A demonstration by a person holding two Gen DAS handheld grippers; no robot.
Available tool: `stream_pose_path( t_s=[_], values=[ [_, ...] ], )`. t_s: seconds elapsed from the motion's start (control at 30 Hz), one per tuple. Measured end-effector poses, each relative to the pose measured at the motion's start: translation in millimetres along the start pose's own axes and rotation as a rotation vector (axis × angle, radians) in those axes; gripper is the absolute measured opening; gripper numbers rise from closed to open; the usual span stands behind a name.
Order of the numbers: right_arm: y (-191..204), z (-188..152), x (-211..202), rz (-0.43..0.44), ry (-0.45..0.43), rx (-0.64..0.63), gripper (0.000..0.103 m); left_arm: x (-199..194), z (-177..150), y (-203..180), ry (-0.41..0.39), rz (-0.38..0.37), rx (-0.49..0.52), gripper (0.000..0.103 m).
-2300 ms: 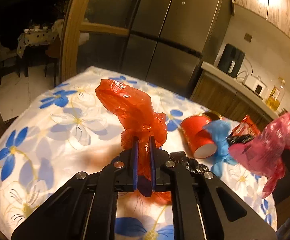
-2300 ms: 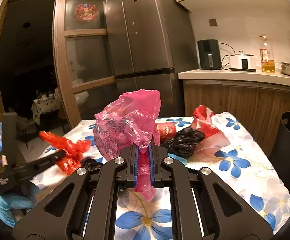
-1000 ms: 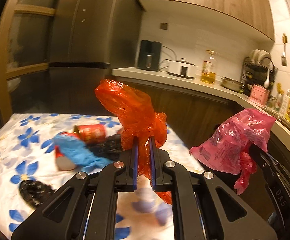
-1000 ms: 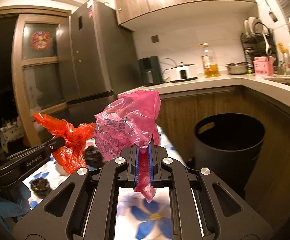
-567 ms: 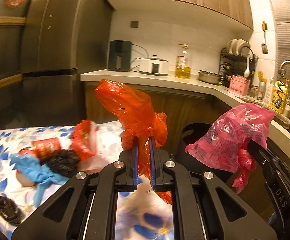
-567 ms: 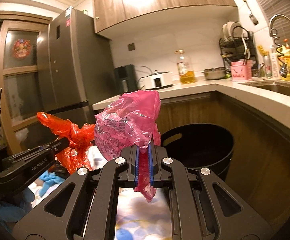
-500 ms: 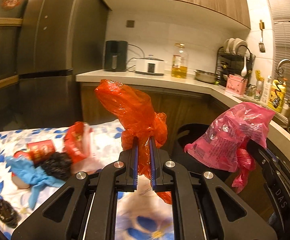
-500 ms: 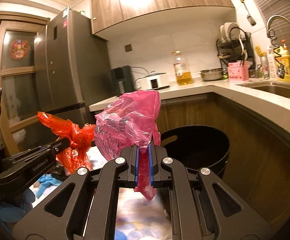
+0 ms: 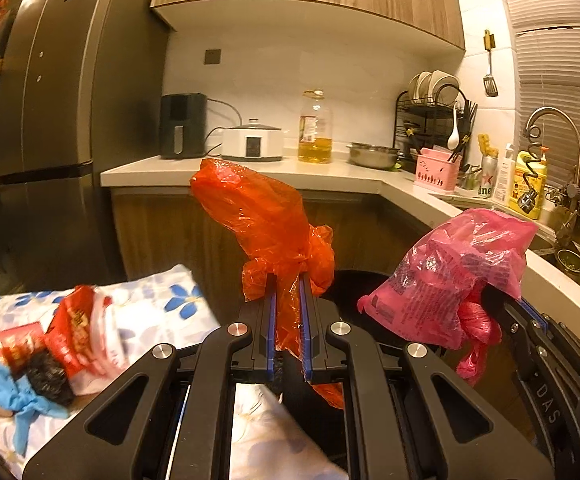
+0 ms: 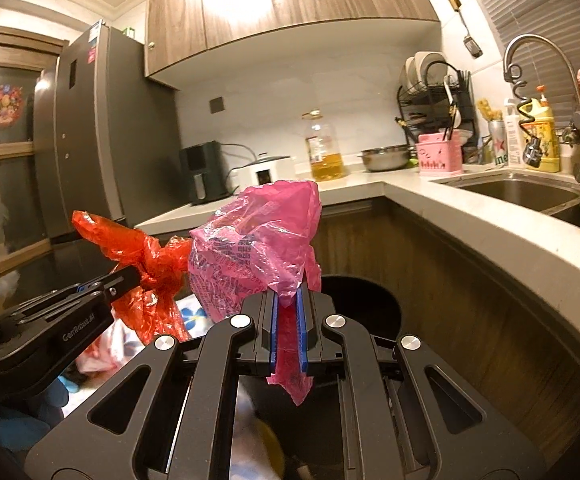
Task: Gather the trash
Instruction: 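Carry the held orange and pink bags over the black bin, then open both tools to drop the orange and pink bags into the bin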
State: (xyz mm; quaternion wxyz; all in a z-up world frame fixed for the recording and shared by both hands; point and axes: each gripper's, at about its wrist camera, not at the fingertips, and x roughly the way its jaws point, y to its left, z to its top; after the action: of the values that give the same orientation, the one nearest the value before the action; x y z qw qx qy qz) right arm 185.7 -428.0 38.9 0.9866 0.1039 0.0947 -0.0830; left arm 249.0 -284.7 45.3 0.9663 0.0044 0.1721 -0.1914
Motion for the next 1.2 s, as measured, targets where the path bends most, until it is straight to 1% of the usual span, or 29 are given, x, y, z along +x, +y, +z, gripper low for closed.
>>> stream_pose_path(
  t_s=[0.27, 0.5, 0.93, 1.13, 1.2],
  values=[
    [-18.5, 12.1, 19.2, -0.04, -0.006, 0.003, 0.008, 22.5, 7.3, -13.3, -0.007, -0.045, -0.004, 0.01],
    [-24.6, 16.2, 38.8, -0.046, 0.008, 0.001, 0.008, 43.0, 8.3, -24.9, 0.004, -0.079, 0.015, 0.01],
    [-30.5, 11.2, 61.4, -0.047, 0.036, 0.004, 0.009, 70.9, 1.3, -34.9, 0.038, -0.1, 0.05, 0.013],
    [-33.6, 10.1, 71.1, -0.052, 0.057, 0.009, 0.009, 79.1, -2.4, -34.5, 0.057, -0.102, 0.046, 0.014],
    [-34.8, 9.6, 73.9, -0.053, 0.066, 0.01, 0.012, 80.7, -4.1, -34.3, 0.061, -0.101, 0.049, 0.019]
  ],
)
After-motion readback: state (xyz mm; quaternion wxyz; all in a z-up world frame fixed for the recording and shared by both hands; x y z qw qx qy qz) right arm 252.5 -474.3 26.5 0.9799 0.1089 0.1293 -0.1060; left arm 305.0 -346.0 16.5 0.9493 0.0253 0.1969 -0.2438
